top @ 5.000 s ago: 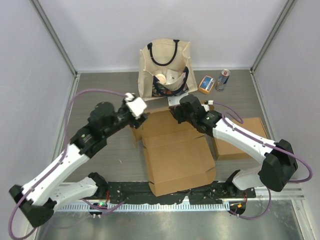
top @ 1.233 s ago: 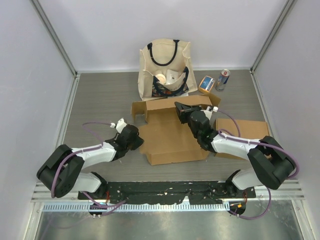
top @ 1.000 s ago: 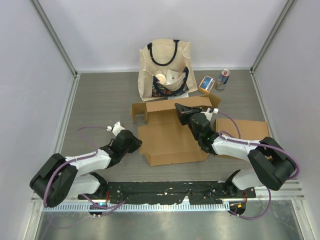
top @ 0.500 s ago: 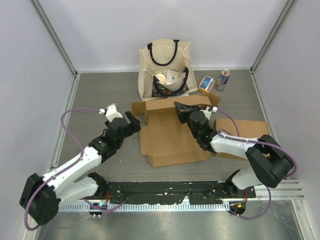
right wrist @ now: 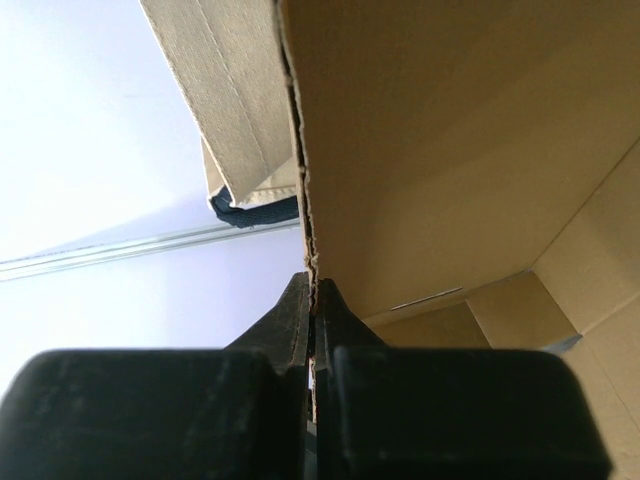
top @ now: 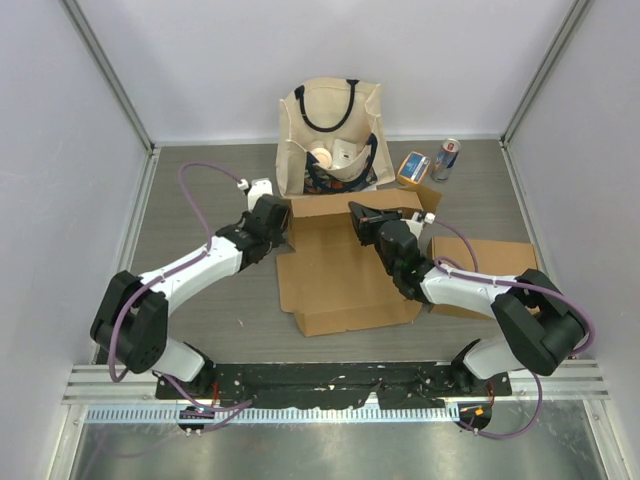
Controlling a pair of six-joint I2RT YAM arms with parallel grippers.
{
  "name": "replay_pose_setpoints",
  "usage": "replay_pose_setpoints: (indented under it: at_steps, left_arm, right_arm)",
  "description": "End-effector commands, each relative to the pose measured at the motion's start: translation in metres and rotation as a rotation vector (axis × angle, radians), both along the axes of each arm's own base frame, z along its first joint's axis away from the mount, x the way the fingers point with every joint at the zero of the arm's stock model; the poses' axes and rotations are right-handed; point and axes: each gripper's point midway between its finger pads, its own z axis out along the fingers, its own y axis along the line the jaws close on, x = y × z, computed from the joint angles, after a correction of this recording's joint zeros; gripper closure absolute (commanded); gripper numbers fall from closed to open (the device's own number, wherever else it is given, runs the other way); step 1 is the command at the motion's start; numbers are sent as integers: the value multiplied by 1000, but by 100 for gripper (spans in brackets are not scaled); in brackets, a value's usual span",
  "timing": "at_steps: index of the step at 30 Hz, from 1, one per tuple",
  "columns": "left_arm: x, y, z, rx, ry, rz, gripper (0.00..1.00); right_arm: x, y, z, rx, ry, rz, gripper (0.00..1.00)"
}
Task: Fold the paper box
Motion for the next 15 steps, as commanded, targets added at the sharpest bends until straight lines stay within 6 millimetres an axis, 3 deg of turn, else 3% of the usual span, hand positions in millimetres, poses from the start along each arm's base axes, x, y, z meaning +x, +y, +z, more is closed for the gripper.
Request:
replay_pose_setpoints:
  at_steps: [1, 4, 8, 15]
  left_arm:
    - [4, -20, 46, -85, -35, -88, 100]
    - [-3, -27, 57, -144, -24, -118, 100]
    - [-16, -44, 57, -266, 52, -159, 100]
    - [-17, -62, 70, -440, 55, -198, 100]
  right_arm:
    - [-1, -6, -37, -100, 96, -13, 99]
    - [-1, -6, -45, -101, 103, -14, 99]
    - [0, -6, -46, -111, 107, -21, 99]
    - [0, -4, -52, -123, 118, -15, 99]
